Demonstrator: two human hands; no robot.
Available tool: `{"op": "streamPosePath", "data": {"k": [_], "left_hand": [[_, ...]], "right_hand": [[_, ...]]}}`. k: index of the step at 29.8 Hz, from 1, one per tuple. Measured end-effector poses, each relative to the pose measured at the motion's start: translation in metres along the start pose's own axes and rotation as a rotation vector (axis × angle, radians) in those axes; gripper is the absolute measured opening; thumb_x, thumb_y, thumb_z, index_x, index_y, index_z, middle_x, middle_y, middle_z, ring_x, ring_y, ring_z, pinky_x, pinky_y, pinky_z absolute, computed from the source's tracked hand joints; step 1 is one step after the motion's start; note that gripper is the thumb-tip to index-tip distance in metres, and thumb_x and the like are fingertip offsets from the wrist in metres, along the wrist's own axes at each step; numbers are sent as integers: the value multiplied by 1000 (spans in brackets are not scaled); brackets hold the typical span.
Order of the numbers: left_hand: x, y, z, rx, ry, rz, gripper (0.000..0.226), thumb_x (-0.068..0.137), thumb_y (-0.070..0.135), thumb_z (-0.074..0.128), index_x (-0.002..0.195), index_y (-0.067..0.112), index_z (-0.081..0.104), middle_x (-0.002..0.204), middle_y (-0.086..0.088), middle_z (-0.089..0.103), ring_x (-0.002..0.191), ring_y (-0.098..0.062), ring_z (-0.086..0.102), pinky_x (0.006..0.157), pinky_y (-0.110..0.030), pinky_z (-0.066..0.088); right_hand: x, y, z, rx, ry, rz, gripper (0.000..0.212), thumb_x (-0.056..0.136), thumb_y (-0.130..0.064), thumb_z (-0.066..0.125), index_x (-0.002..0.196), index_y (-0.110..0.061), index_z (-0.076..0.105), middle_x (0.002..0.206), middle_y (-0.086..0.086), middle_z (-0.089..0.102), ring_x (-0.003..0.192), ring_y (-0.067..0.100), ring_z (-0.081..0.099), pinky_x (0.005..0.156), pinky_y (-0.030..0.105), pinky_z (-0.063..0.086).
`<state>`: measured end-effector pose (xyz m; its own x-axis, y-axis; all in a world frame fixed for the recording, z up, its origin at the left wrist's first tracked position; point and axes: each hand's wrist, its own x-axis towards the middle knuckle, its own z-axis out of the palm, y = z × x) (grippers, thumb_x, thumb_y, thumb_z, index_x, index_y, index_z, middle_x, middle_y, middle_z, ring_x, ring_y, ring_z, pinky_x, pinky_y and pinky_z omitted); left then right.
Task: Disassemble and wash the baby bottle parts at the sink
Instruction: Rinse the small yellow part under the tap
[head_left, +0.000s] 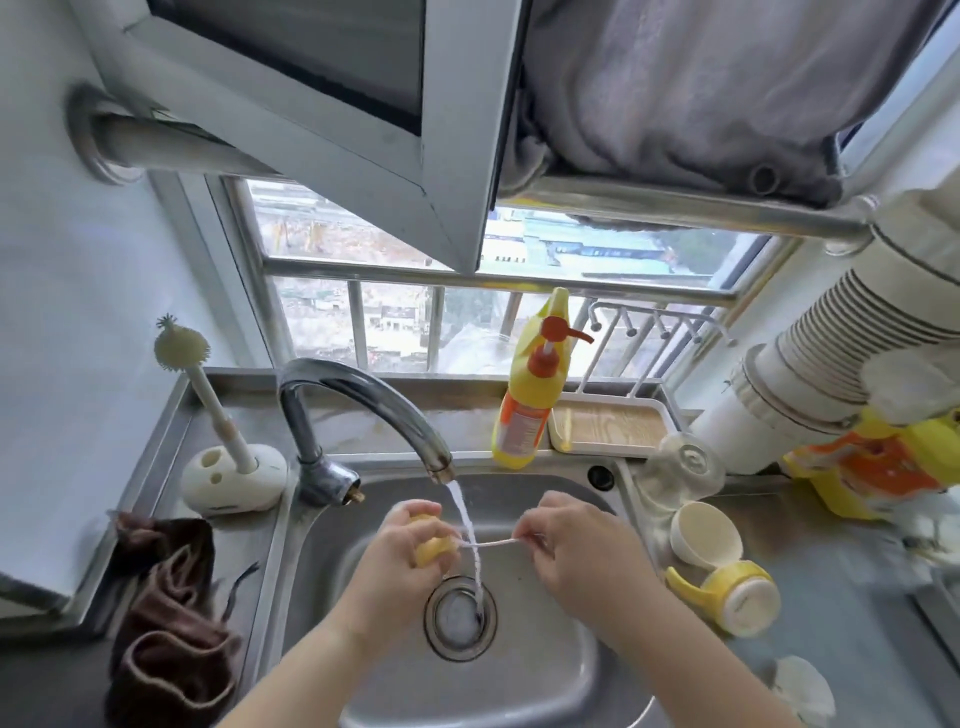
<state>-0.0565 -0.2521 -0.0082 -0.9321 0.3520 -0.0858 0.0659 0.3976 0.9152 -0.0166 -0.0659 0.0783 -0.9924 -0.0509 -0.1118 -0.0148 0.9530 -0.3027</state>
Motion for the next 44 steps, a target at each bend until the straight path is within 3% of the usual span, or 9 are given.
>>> {"op": "streamPosePath", "data": {"k": [8, 17, 20, 25, 28, 31, 35, 39, 44], "left_hand": [[22, -5, -3, 62, -66, 73, 17, 77, 10, 74, 76, 26, 70, 110, 6, 53, 101, -4, 55, 86, -3, 35], [27, -7, -1, -28, -89, -33, 25, 76, 12, 76, 73, 34, 64, 110, 8, 54, 99, 12, 48, 77, 7, 27], [30, -8, 2, -32, -86, -70, 24, 78, 15, 75, 71, 35, 64, 110, 6, 53, 99, 6, 50, 76, 7, 28], [35, -9, 1, -42, -134, -80, 20, 75, 20, 77, 71, 36, 66, 109, 14, 57, 101, 7, 53, 83, -1, 33], [37, -10, 1, -29, -122, -80, 19, 72, 19, 79, 70, 32, 66, 107, 11, 60, 102, 0, 57, 86, -8, 38], [38, -12, 2, -45, -118, -99, 11, 72, 23, 80, 81, 20, 74, 109, 11, 61, 103, 0, 57, 89, -13, 41], [38, -11, 1, -64, -107, -102, 12, 70, 22, 81, 75, 25, 71, 105, 12, 63, 101, 5, 56, 86, -9, 40], [37, -10, -1, -74, -90, -91, 24, 69, 18, 83, 67, 33, 64, 102, 12, 64, 96, 1, 60, 82, -8, 41], [38, -16, -4, -68, -101, -97, 14, 66, 26, 83, 72, 29, 70, 105, 13, 64, 99, 1, 59, 86, -12, 42]], "right_hand": [[30, -23, 2, -207, -90, -61, 22, 91, -14, 47, 101, -25, 63, 103, -5, 55, 93, 19, 58, 57, 26, 30], [38, -14, 4, -151, -3, -21, 20, 94, -28, 45, 102, -27, 63, 105, -7, 60, 100, 14, 55, 67, 25, 33], [44, -12, 9, -159, -45, -35, 21, 95, -29, 44, 103, -25, 63, 106, -6, 60, 102, 16, 55, 72, 26, 37], [46, -8, 7, -132, 20, 6, 20, 94, -29, 46, 100, -24, 65, 103, -7, 61, 97, 16, 57, 71, 26, 39], [46, -10, 11, -105, -98, -83, 21, 93, -27, 45, 100, -24, 65, 102, -6, 62, 97, 17, 58, 71, 27, 42], [46, -7, 9, -89, 11, -12, 17, 93, -27, 48, 98, -25, 65, 101, -8, 62, 96, 14, 57, 68, 25, 36], [47, -8, 13, -55, -87, -94, 16, 91, -25, 49, 94, -24, 65, 98, -8, 62, 93, 14, 58, 70, 26, 40], [48, -4, 14, -25, -60, -77, 18, 92, -28, 48, 94, -26, 66, 97, -9, 63, 93, 11, 57, 69, 25, 40], [47, 1, 16, -42, 14, -42, 23, 91, -29, 44, 93, -23, 66, 95, -7, 64, 92, 15, 58, 68, 26, 38]]}}
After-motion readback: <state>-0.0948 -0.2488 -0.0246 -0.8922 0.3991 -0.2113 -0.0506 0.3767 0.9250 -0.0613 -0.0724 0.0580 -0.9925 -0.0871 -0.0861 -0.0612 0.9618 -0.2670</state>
